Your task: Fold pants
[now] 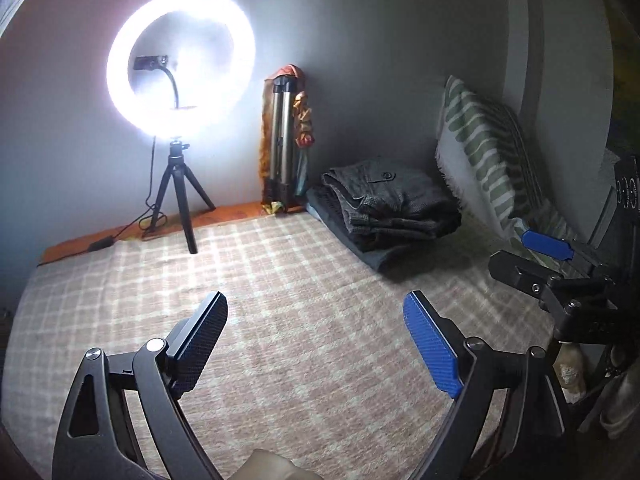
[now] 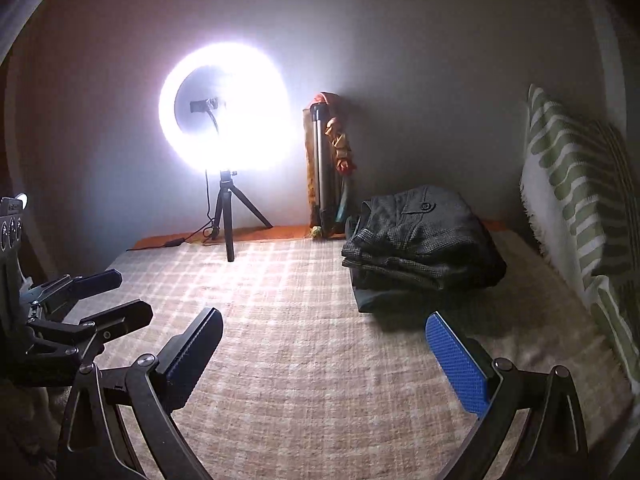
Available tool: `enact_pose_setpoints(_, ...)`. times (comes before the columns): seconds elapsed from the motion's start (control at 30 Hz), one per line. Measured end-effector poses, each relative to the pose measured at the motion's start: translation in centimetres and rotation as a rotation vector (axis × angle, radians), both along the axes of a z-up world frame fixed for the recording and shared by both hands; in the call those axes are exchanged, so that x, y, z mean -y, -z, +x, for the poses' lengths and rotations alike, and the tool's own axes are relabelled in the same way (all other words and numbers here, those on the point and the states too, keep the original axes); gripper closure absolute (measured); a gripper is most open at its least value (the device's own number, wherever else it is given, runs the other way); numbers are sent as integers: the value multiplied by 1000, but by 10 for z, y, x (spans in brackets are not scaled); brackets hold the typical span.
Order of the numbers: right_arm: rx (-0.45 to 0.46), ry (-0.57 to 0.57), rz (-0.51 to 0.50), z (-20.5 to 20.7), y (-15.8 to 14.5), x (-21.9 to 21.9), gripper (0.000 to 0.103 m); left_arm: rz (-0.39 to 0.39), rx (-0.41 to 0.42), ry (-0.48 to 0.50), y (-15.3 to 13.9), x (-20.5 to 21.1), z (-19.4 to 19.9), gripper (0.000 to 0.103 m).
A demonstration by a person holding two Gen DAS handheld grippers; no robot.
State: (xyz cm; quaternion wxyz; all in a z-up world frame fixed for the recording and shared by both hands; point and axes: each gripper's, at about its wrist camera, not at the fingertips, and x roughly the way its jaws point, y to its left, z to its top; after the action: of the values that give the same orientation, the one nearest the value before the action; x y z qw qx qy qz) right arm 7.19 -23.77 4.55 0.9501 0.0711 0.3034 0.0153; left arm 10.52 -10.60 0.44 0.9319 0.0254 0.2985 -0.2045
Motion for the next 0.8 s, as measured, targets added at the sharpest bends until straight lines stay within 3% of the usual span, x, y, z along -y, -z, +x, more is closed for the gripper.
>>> enact_pose_setpoints(0.8, -7, -9, -5, 3, 2, -9, 0, 7, -9, -40, -2, -8, 1, 13)
